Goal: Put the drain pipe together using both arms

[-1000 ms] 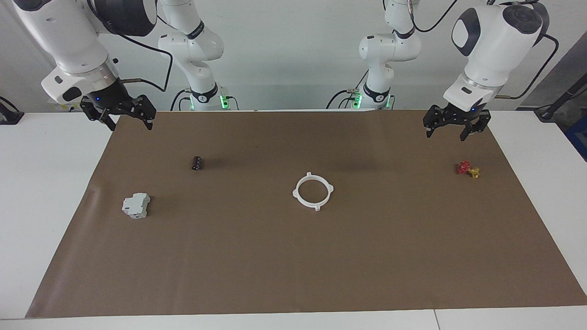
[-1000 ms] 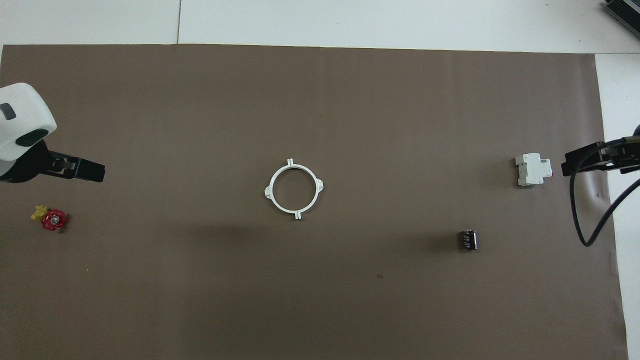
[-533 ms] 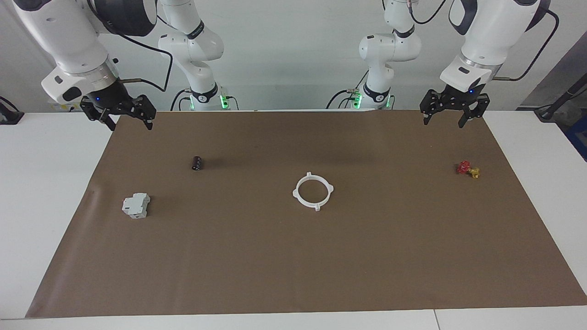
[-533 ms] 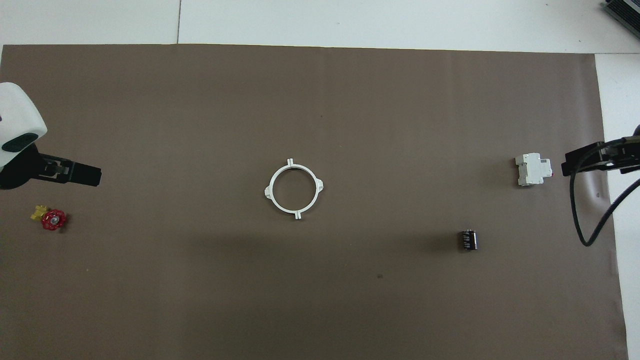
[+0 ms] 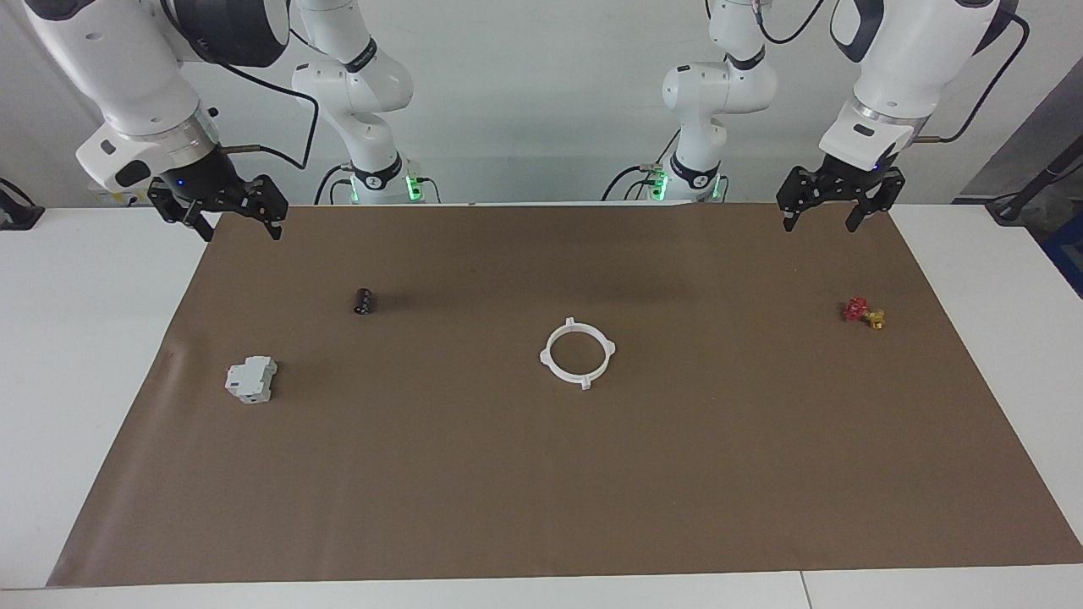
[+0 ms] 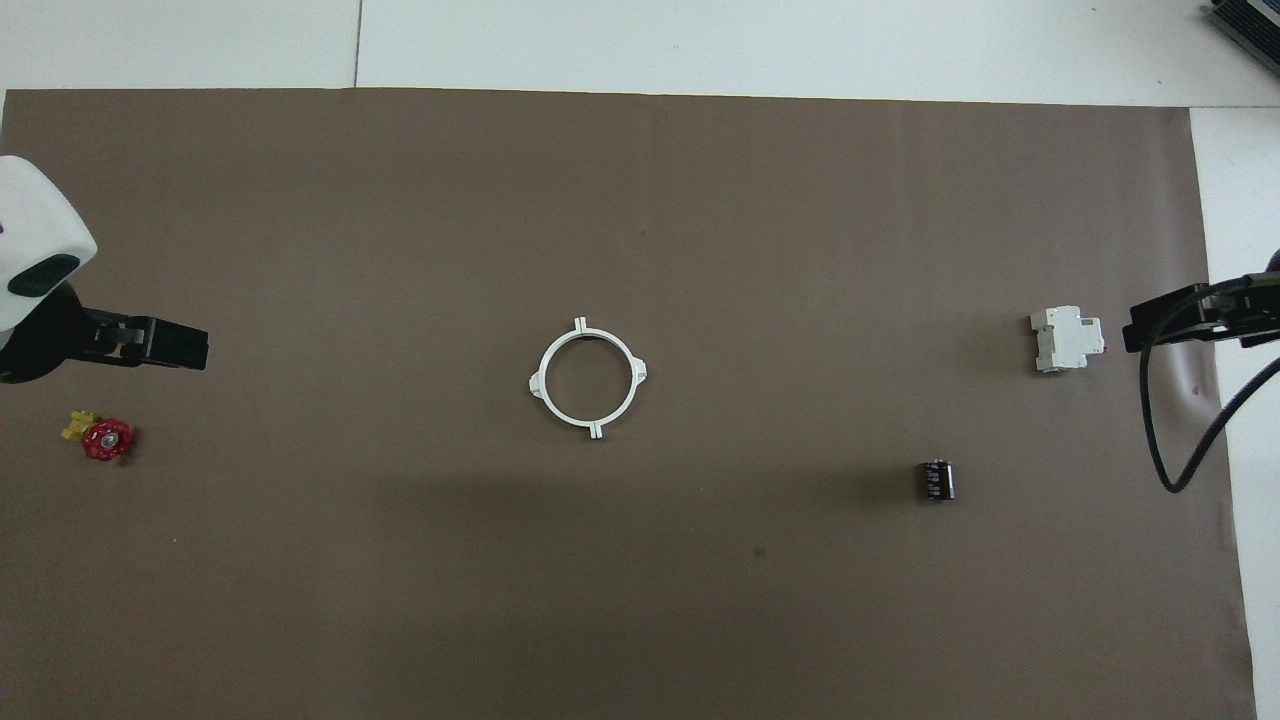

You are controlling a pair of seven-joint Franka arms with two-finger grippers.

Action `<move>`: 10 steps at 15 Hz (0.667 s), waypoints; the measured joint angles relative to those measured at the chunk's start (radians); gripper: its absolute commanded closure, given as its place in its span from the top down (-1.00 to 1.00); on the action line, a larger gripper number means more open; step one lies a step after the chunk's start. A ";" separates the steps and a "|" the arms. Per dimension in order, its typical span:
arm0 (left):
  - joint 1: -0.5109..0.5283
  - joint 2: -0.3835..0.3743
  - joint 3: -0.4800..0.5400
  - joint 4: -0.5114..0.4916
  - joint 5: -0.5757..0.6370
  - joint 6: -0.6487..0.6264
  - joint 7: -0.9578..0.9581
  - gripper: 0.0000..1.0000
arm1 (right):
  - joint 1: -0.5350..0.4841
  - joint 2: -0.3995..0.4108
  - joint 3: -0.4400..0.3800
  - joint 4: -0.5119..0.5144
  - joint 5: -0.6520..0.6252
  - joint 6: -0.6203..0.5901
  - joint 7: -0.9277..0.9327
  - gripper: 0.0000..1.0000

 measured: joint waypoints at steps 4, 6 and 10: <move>0.000 0.000 -0.002 0.002 0.000 0.004 -0.003 1.00 | 0.000 0.000 0.000 0.000 0.000 0.000 0.000 1.00; 0.000 0.000 -0.002 0.003 0.000 0.008 -0.007 1.00 | 0.000 0.000 0.000 0.000 0.000 0.000 0.000 1.00; 0.000 0.000 0.001 0.003 0.000 0.022 -0.010 1.00 | 0.000 0.000 0.000 0.000 0.000 0.000 0.000 1.00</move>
